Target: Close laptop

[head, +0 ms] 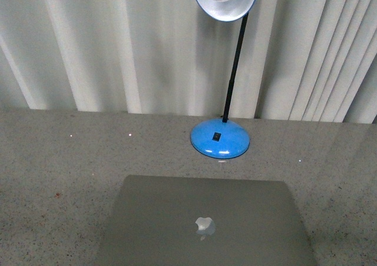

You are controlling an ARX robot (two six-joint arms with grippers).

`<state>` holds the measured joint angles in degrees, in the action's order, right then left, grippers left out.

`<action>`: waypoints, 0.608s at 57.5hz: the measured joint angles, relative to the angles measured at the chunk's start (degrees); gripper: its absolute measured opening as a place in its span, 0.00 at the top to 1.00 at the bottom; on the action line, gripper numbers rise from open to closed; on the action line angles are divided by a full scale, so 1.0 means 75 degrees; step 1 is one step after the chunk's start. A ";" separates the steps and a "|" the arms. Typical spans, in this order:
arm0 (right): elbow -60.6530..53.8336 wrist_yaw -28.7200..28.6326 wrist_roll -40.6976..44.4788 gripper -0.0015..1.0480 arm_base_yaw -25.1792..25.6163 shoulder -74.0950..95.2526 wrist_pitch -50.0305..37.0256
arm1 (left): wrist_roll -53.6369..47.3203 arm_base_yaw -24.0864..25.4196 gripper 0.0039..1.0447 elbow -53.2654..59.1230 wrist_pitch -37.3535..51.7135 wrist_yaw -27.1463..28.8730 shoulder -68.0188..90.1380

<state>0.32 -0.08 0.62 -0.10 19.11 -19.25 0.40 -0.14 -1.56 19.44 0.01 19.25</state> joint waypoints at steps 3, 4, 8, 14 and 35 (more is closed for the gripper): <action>0.0000 0.0000 0.0000 0.97 0.0000 -0.0152 0.0149 | 0.0000 0.0000 0.97 0.0000 -0.0152 0.0000 -0.0152; 0.0000 0.0000 0.0000 0.97 0.0000 -0.0210 0.0204 | 0.0000 0.0000 0.97 0.0000 -0.0207 0.0000 -0.0210; 0.0000 0.0000 0.0000 0.97 0.0000 -0.0388 0.0376 | 0.0000 0.0000 0.97 0.0003 -0.0379 0.0000 -0.0388; 0.0000 0.0000 0.0000 0.97 0.0000 -0.0656 0.0644 | 0.0000 0.0000 0.97 0.0003 -0.0656 0.0000 -0.0659; 0.0006 -0.0015 0.0003 0.97 0.0000 -0.1926 0.2151 | -0.0003 0.0000 0.97 0.0000 -0.2052 -0.0006 -0.1845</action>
<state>0.36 -0.19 0.64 -0.10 4.67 -3.11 0.38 -0.14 -1.56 4.05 -0.03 5.41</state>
